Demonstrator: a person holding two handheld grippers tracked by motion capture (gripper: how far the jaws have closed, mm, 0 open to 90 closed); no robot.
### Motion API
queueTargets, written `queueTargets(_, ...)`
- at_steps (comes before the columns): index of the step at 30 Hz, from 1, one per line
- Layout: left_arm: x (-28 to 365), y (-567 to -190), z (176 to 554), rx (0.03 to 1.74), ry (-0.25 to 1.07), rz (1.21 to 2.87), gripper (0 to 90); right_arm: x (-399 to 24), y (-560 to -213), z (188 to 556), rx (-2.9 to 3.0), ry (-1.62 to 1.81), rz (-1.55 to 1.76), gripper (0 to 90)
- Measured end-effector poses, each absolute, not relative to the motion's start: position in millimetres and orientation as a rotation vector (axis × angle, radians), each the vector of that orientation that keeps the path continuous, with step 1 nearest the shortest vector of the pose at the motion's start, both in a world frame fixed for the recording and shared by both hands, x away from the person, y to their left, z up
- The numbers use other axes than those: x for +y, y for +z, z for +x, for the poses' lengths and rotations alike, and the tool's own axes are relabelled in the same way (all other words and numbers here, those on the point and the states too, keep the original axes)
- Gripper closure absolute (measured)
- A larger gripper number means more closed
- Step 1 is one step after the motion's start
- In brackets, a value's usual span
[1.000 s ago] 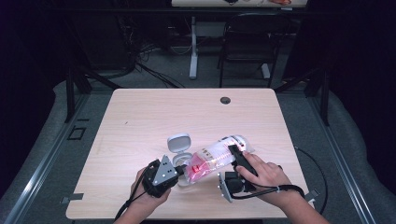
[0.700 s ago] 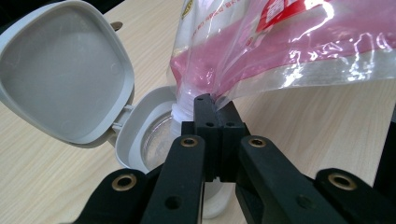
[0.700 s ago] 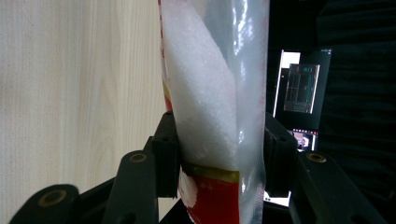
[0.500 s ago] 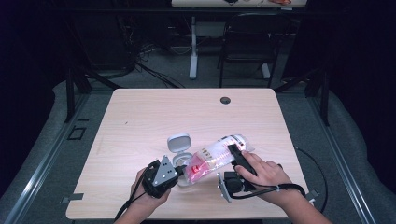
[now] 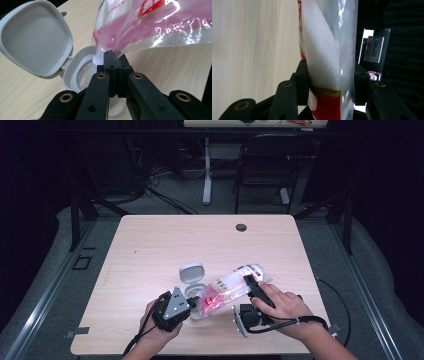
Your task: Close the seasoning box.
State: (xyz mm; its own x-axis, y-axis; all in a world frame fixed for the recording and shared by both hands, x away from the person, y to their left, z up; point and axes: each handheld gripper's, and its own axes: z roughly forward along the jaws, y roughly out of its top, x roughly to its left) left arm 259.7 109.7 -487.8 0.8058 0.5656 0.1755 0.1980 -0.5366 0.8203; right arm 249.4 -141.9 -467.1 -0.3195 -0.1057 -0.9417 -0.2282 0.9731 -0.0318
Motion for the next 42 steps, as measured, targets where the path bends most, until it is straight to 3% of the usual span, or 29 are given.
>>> queueTargets(42,113.9,-485.0,260.6,0.562,0.553,2.118,88.2,-140.3,-459.4,245.6,1.912,0.038,-0.345,62.7)
